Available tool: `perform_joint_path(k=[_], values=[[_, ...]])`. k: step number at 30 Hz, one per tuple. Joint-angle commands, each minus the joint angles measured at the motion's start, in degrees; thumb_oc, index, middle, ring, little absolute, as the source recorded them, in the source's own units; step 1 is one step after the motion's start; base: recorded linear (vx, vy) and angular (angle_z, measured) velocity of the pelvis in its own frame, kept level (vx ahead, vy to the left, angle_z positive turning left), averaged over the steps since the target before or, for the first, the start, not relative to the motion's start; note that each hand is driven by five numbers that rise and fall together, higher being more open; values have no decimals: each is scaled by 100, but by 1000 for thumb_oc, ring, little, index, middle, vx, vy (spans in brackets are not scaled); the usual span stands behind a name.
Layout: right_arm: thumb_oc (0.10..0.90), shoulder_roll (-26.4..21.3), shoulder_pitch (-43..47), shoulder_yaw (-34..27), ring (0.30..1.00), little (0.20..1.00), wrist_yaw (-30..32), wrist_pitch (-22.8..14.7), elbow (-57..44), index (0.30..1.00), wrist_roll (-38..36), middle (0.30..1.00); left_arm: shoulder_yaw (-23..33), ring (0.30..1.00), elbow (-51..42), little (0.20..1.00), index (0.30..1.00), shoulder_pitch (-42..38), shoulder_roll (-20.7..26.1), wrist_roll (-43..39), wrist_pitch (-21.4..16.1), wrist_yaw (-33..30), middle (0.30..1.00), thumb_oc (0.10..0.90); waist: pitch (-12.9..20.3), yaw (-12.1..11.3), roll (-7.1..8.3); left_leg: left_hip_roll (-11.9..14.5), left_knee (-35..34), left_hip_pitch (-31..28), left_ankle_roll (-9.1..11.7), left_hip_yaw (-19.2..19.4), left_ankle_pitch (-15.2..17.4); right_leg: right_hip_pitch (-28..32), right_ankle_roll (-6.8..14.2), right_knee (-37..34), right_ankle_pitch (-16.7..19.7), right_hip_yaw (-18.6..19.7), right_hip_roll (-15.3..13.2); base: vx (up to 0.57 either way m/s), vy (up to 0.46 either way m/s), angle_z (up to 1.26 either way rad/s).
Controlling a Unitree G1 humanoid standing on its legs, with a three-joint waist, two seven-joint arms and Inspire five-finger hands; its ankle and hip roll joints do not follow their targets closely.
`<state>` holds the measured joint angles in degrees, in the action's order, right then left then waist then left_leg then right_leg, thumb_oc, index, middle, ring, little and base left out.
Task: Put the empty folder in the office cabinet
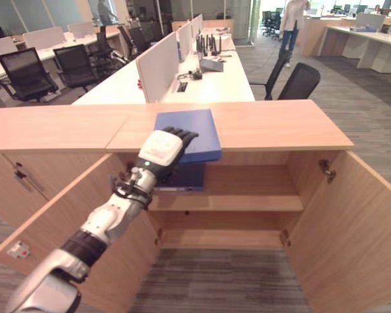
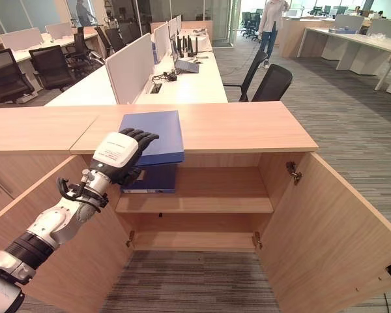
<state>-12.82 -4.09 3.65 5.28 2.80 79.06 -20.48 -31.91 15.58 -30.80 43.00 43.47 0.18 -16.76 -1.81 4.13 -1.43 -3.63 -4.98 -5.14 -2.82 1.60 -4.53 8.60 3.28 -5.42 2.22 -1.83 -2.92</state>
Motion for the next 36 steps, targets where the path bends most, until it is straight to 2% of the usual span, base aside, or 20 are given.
perform_joint_path(k=[1,12,14,15,20,26,36], values=[[800,-215,302,77,900,900,-4,-112,293,900,-100,900,240,900,422,900,900,-1831,17,131,186,-343,900,800,132,14,3,10,-2,-171,160,-252,695,68,317,65,-200,-258,-83,0,0,0],[800,-278,338,101,900,900,-23,-100,320,900,-122,900,1,900,947,900,900,-2268,-57,-9,289,-278,900,800,141,71,9,17,-2,-223,152,-168,784,80,347,59,-235,-199,-78,13,-5,-6],[800,-159,309,158,900,900,-13,-92,243,900,-186,900,-51,900,1045,900,900,-2321,-6,-54,286,-289,900,800,138,90,7,24,-2,-223,155,-146,778,74,344,60,-228,-185,-75,0,0,0],[800,-244,251,228,900,900,7,-201,216,900,-132,900,-89,900,1218,900,900,-2308,-41,-20,341,-322,900,800,136,111,12,25,-2,-225,154,-128,784,67,347,59,-224,-165,-73,0,0,0],[800,-336,426,133,900,900,-19,-114,345,900,-217,900,-365,900,1610,900,900,-2772,-245,-145,360,-265,900,800,151,119,0,21,-2,-240,145,-129,792,71,355,63,-231,-177,-81,0,0,0],[800,-327,436,114,900,900,6,-87,354,900,-248,900,-225,900,1544,900,900,-2725,-400,-498,362,-197,900,800,159,119,-4,16,-2,-245,138,-123,800,72,355,56,-236,-166,-82,0,0,0],[800,-330,431,112,900,900,-17,-65,382,900,-251,900,-236,900,1549,900,900,-2701,-427,-609,347,-112,900,800,157,115,1,15,-2,-281,140,-94,819,102,356,50,-240,-164,-76,0,0,0]])
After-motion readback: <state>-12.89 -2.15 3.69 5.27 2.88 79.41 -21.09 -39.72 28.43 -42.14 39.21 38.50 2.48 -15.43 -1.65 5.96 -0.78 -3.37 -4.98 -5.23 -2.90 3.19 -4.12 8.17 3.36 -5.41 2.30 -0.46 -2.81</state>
